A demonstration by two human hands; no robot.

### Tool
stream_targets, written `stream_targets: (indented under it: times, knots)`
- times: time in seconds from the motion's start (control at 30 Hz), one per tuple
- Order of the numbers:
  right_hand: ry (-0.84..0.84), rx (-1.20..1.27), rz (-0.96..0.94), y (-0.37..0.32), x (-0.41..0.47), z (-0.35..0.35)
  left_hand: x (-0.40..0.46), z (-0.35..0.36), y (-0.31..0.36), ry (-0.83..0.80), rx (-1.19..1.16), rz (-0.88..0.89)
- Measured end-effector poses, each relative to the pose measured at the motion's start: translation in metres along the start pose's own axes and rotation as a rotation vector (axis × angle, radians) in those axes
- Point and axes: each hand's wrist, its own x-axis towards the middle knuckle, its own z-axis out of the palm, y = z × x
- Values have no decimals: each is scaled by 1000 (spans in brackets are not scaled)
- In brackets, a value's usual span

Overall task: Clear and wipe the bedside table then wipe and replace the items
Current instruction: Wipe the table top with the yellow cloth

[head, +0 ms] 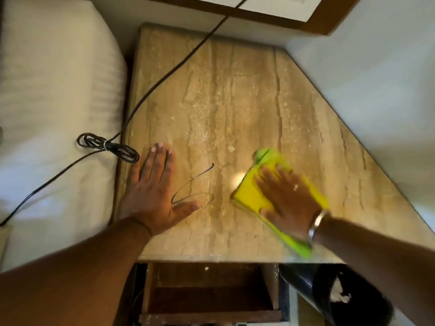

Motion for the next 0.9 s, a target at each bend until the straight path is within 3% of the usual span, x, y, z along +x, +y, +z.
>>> stream_targets:
  times: [0.13, 0.27, 0.33, 0.47, 0.53, 0.6, 0.77, 0.9]
  knots:
    - [45, 73, 406, 70, 123, -39, 0, 3, -3, 10, -5, -5]
    - [68, 80, 422, 38, 206, -66, -1, 6, -3, 26, -38, -15]
    - [105, 39, 250, -6, 187, -56, -1, 5, -2, 26, -54, -28]
    - [30, 22, -75, -44, 21, -13, -2, 5, -2, 7, -67, -21]
    - [-39, 6, -51, -5, -40, -1, -2, 5, -2, -9, -42, -16]
    - [-113, 2, 98, 42, -39, 0, 0, 5, -2, -3, -27, -15]
    - [83, 115, 543, 82, 125, -40, -1, 6, -1, 11, -35, -14]
    - [120, 150, 603, 60, 261, -84, 0, 9, -3, 29, -20, -15]
